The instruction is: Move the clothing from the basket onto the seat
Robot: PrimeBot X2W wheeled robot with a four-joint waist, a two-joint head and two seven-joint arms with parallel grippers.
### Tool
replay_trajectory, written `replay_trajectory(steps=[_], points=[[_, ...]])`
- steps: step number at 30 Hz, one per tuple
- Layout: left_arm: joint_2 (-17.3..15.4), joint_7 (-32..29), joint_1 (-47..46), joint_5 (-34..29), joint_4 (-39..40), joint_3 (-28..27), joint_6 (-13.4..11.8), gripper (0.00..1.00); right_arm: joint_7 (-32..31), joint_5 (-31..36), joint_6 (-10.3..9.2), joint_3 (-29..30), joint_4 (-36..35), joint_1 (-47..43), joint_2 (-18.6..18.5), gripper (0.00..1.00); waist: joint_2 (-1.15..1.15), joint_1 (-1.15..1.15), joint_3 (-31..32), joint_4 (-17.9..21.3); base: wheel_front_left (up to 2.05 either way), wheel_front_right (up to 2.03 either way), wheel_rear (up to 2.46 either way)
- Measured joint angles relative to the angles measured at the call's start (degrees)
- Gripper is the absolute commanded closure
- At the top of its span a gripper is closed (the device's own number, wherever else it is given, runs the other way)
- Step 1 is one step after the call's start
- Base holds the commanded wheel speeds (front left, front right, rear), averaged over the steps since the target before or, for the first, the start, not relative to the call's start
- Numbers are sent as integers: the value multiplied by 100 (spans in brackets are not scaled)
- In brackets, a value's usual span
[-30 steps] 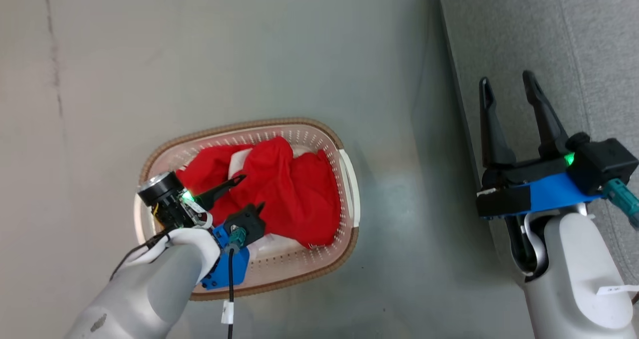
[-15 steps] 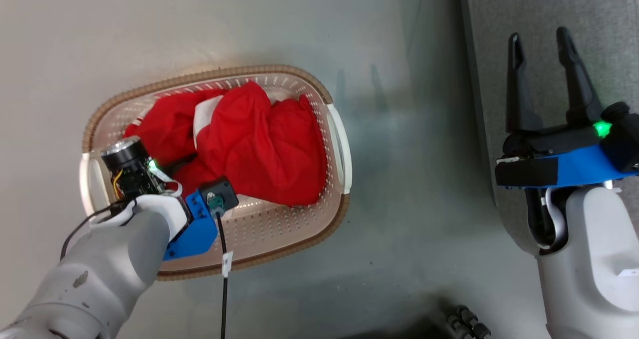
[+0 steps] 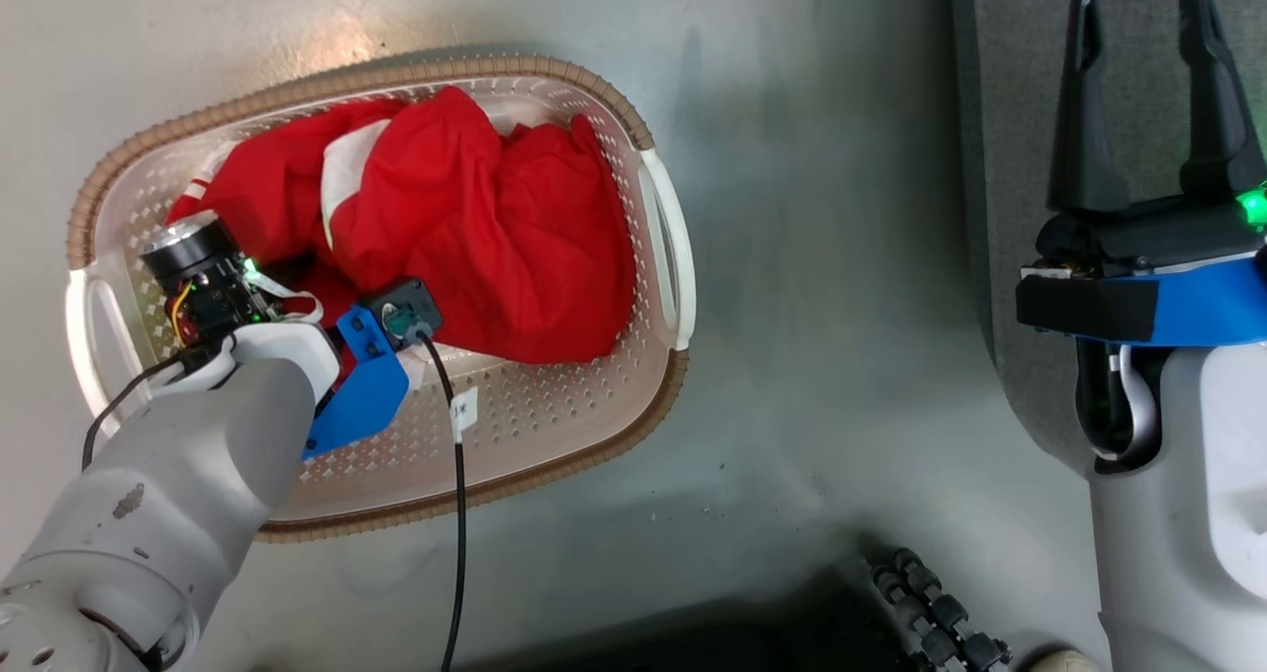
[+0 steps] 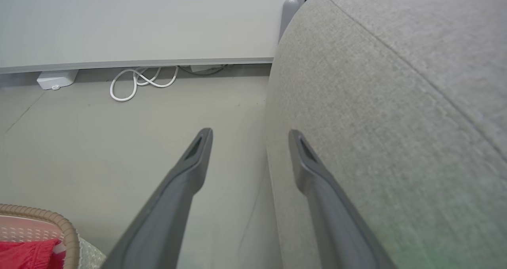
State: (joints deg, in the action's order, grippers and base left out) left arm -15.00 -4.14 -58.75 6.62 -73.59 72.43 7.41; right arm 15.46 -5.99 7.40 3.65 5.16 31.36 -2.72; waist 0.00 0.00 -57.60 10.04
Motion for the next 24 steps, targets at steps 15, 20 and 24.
replay_trajectory(steps=[15,20,24], points=[[-123,-98,-213,202,0,66,0,100,30,27,-20,-27,-121,149,2,0,0,-1,-387,74,0,0,0],[-143,-80,-213,208,-8,78,0,100,26,-20,-16,-44,-41,182,18,0,0,-1,-328,100,0,0,0],[-146,-21,-155,323,-14,82,0,100,18,-31,2,-43,57,193,30,0,0,1,-236,100,0,0,0]])
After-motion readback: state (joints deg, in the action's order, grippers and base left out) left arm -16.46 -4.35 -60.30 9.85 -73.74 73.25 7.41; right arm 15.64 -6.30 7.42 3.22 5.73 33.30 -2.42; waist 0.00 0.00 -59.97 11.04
